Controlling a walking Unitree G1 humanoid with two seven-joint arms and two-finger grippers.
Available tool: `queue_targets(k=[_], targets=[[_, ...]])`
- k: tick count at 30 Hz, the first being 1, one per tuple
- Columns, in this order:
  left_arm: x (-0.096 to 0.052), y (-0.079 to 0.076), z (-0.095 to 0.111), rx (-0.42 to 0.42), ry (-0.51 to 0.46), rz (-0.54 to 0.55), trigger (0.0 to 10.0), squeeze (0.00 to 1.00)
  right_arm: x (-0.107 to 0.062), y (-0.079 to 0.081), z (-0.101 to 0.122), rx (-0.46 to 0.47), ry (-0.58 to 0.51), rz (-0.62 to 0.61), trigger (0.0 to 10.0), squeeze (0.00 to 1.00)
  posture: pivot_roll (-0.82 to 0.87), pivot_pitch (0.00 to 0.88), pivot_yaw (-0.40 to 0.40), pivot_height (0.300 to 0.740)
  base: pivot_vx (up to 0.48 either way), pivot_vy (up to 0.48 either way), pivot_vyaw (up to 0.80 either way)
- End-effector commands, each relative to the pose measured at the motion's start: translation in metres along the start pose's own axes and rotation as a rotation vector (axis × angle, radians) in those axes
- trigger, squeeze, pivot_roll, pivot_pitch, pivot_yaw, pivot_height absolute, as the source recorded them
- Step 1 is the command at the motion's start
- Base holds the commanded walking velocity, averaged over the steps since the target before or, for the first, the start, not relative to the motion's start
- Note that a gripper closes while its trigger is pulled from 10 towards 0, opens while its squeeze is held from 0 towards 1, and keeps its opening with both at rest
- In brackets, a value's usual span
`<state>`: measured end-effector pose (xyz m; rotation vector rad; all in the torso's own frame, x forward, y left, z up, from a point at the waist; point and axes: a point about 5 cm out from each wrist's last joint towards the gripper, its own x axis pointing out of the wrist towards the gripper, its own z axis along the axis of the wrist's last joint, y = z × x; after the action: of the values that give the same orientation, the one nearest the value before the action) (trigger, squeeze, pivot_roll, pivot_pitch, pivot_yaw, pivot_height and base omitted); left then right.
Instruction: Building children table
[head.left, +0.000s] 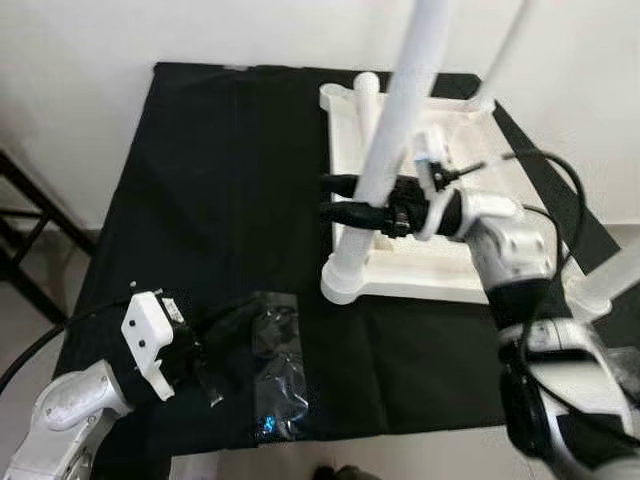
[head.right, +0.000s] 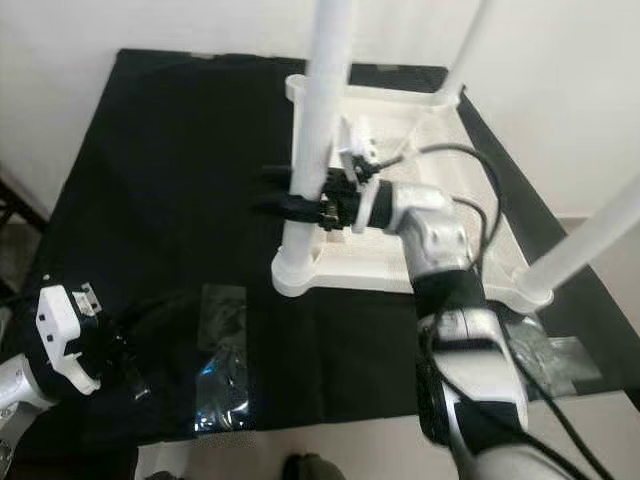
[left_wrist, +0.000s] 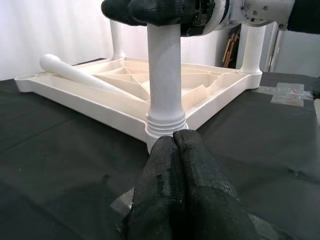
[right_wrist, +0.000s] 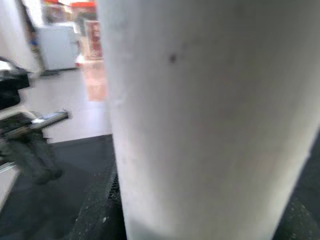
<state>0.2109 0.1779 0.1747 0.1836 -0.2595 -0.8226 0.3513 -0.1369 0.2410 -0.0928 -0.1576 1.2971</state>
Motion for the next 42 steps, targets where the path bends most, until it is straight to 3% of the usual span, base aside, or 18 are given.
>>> queue_targets(k=[1, 3, 5, 9, 10, 11, 15, 16, 17, 18, 20, 22, 23, 24, 26, 27, 30, 42], targets=[[-0.003, -0.001, 0.001, -0.003, 0.008, -0.012, 10.0, 0.00, 0.002, 0.025, -0.046, 0.108, 0.101, -0.340, 0.0, 0.00, 0.05, 0.173, -0.114, 0.740, 0.000, 0.000, 0.00], [-0.003, -0.001, 0.001, -0.003, 0.008, -0.012, 10.0, 0.00, 0.002, 0.025, -0.046, 0.108, 0.101, -0.340, 0.0, 0.00, 0.05, 0.173, -0.114, 0.740, 0.000, 0.000, 0.00], [-0.004, 0.002, 0.001, -0.002, 0.011, -0.010, 10.0, 0.00, 0.014, 0.062, -0.069, 0.173, 0.116, -0.661, 0.0, 0.00, 0.04, 0.176, -0.096, 0.740, 0.000, 0.000, 0.00], [-0.004, 0.002, 0.001, -0.002, 0.011, -0.010, 10.0, 0.00, 0.014, 0.062, -0.069, 0.173, 0.116, -0.661, 0.0, 0.00, 0.04, 0.176, -0.096, 0.740, 0.000, 0.000, 0.00], [-0.004, 0.003, 0.000, -0.002, 0.013, -0.010, 10.0, 0.00, 0.025, 0.081, -0.079, 0.201, 0.133, -0.672, 0.0, 0.00, 0.04, 0.170, -0.097, 0.740, 0.000, 0.000, 0.00], [-0.004, 0.003, -0.001, -0.004, 0.015, -0.014, 10.0, 0.00, 0.030, 0.085, -0.083, 0.203, 0.142, -0.666, 0.0, 0.00, 0.05, 0.154, -0.110, 0.740, 0.000, 0.000, 0.00], [-0.004, 0.003, -0.002, -0.005, 0.015, -0.015, 10.0, 0.00, 0.033, 0.086, -0.086, 0.211, 0.143, -0.645, 0.0, 0.00, 0.05, 0.151, -0.114, 0.740, 0.000, 0.000, 0.00], [-0.004, 0.002, -0.002, -0.002, 0.014, -0.007, 10.0, 0.00, 0.034, 0.082, -0.085, 0.224, 0.145, -0.620, 10.0, 0.00, 0.05, 0.147, -0.113, 0.740, 0.000, 0.000, 0.00], [-0.004, 0.002, -0.002, -0.002, 0.014, -0.007, 10.0, 0.00, 0.034, 0.082, -0.085, 0.224, 0.145, -0.620, 10.0, 0.00, 0.05, 0.147, -0.113, 0.740, 0.000, 0.000, 0.00], [-0.004, 0.002, -0.002, -0.001, 0.014, -0.004, 10.0, 0.00, 0.035, 0.080, -0.083, 0.233, 0.141, -0.577, 10.0, 1.00, 0.05, 0.145, -0.113, 0.740, 0.000, 0.000, 0.00], [-0.004, 0.002, -0.002, -0.001, 0.013, -0.003, 10.0, 0.00, 0.035, 0.080, -0.080, 0.239, 0.143, -0.562, 10.0, 1.00, 0.05, 0.145, -0.113, 0.740, 0.000, 0.000, 0.00], [-0.003, 0.002, -0.003, -0.005, 0.012, -0.008, 10.0, 0.00, 0.040, 0.075, -0.063, 0.192, 0.102, -0.408, 10.0, 1.00, 0.05, 0.143, -0.109, 0.740, 0.000, 0.000, 0.00], [-0.003, 0.002, -0.003, -0.005, 0.012, -0.008, 10.0, 0.00, 0.040, 0.075, -0.063, 0.192, 0.102, -0.408, 10.0, 1.00, 0.05, 0.143, -0.109, 0.740, 0.000, 0.000, 0.00], [-0.002, 0.002, -0.003, -0.007, 0.011, -0.011, 10.0, 0.00, 0.041, 0.070, -0.046, 0.133, 0.067, -0.288, 10.0, 1.00, 0.05, 0.138, -0.112, 0.740, 0.000, 0.000, 0.00], [-0.002, 0.002, -0.003, -0.007, 0.011, -0.011, 10.0, 0.00, 0.041, 0.070, -0.046, 0.133, 0.067, -0.288, 10.0, 1.00, 0.05, 0.138, -0.112, 0.740, 0.000, 0.000, 0.00], [-0.001, 0.002, -0.003, -0.007, 0.010, -0.011, 10.0, 0.00, 0.037, 0.055, -0.034, 0.076, 0.062, -0.195, 10.0, 0.00, 0.05, 0.136, -0.113, 0.740, 0.000, 0.000, 0.00], [-0.002, 0.002, -0.003, -0.006, 0.010, -0.010, 10.0, 0.00, 0.031, 0.036, -0.026, 0.033, 0.090, -0.101, 10.0, 0.00, 0.06, 0.137, -0.114, 0.740, 0.000, 0.000, 0.00], [-0.003, 0.001, -0.004, -0.007, 0.019, -0.010, 10.0, 0.00, 0.020, 0.003, 0.004, 0.057, 0.092, 0.190, 10.0, 0.00, 0.11, 0.138, -0.110, 0.740, 0.000, 0.000, 0.00]])
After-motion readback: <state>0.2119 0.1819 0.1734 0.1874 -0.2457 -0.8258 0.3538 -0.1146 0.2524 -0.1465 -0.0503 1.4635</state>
